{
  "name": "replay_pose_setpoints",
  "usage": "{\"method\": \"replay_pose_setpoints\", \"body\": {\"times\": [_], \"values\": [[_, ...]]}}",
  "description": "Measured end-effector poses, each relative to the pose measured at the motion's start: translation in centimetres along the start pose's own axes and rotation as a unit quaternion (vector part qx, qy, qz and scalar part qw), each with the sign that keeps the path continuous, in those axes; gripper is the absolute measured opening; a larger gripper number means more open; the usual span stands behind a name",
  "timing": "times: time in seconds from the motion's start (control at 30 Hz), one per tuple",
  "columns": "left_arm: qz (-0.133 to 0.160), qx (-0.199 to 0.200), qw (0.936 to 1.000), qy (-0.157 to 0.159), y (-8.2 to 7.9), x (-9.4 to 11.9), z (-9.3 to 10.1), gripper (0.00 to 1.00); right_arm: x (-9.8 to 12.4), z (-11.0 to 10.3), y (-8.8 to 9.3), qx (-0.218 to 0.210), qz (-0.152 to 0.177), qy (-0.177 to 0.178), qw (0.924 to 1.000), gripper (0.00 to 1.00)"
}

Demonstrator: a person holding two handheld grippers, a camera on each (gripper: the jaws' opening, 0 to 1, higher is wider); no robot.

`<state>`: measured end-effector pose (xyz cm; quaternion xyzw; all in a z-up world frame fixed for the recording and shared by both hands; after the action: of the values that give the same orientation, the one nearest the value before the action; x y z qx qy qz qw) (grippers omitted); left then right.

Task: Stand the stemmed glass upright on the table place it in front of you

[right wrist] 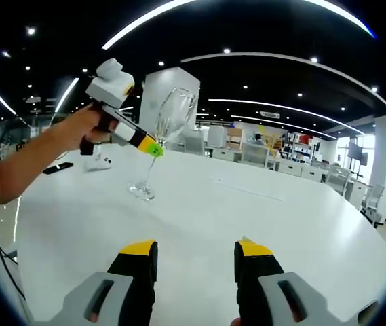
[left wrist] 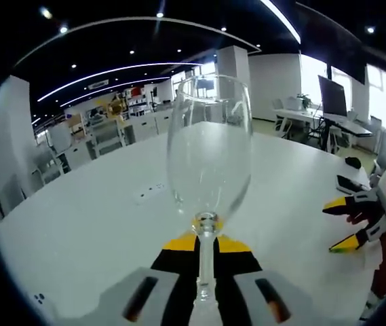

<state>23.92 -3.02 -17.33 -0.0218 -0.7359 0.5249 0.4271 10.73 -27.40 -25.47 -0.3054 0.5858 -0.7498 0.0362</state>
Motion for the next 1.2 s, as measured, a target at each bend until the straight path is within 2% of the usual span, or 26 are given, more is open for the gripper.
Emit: {"method": "replay_pose_setpoints", "body": {"times": [0.43, 1.07, 1.2], "values": [[0.017, 0.0, 0.9998, 0.001, 0.13, 0.06, 0.21, 0.08, 0.04, -0.04, 0.02, 0.0, 0.0, 0.0, 1.0, 0.48], [0.063, 0.007, 0.998, -0.001, 0.93, 0.61, 0.64, 0.08, 0.03, 0.04, 0.0, 0.0, 0.001, 0.001, 1.0, 0.48], [0.083, -0.001, 0.9966, -0.004, 1.03, 0.77, 0.74, 0.08, 0.0, 0.02, -0.01, 0.0, 0.0, 0.001, 1.0, 0.48]]}}
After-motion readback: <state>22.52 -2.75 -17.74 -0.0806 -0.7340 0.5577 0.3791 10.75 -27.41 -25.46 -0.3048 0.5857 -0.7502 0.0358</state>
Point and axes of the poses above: the point that each gripper's makers call its tool centre point, and the gripper's own axes: x roughly backward along the fingers, z roughly to its right, y roughly out of its underside, the point moved 10 cm from there along x, roughly backward along the fingers, and after that the axes turned 9 degrees about -z, right-handed, at the moved point
